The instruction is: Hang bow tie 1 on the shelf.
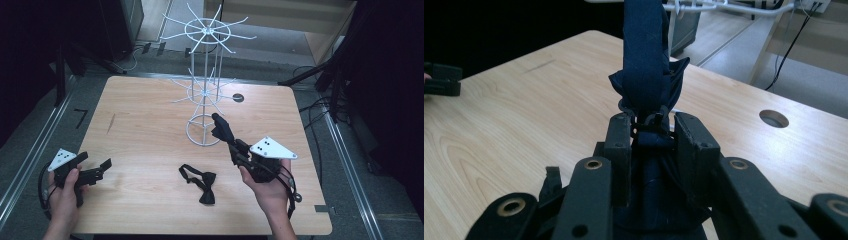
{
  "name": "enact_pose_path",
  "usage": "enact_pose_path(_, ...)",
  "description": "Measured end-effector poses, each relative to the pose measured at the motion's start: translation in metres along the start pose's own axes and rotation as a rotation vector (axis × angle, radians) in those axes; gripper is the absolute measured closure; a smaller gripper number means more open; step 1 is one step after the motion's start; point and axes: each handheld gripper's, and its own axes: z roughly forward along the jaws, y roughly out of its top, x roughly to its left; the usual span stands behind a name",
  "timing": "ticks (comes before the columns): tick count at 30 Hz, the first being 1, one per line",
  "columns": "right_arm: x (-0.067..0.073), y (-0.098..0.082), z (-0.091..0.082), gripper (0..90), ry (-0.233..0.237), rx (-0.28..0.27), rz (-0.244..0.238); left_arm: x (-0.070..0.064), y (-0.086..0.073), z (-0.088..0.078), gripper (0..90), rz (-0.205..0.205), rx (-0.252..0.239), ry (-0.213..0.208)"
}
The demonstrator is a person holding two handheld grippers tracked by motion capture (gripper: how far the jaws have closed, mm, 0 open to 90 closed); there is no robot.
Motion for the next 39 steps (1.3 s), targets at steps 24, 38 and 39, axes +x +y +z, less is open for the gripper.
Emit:
enact_pose_path(24, -0.015, -0.002, 0.003, 70.5, 0.031, -0.009, 0.081, 0.0, 0.0, 0.0, 1.7, -0.001, -0.001, 0.0)
enact_pose_path(38, -0.028, -0.014, -0.009, 70.6, -0.086, 0.001, 0.107, 0.0, 0.0, 0.0, 1.6, -0.003, -0.003, 0.003)
enact_pose_path(39, -0.028, -0.014, -0.009, 70.6, -0.097, -0.002, 0.107, 0.0, 0.0, 0.0, 1.6, -0.004, -0.003, 0.003)
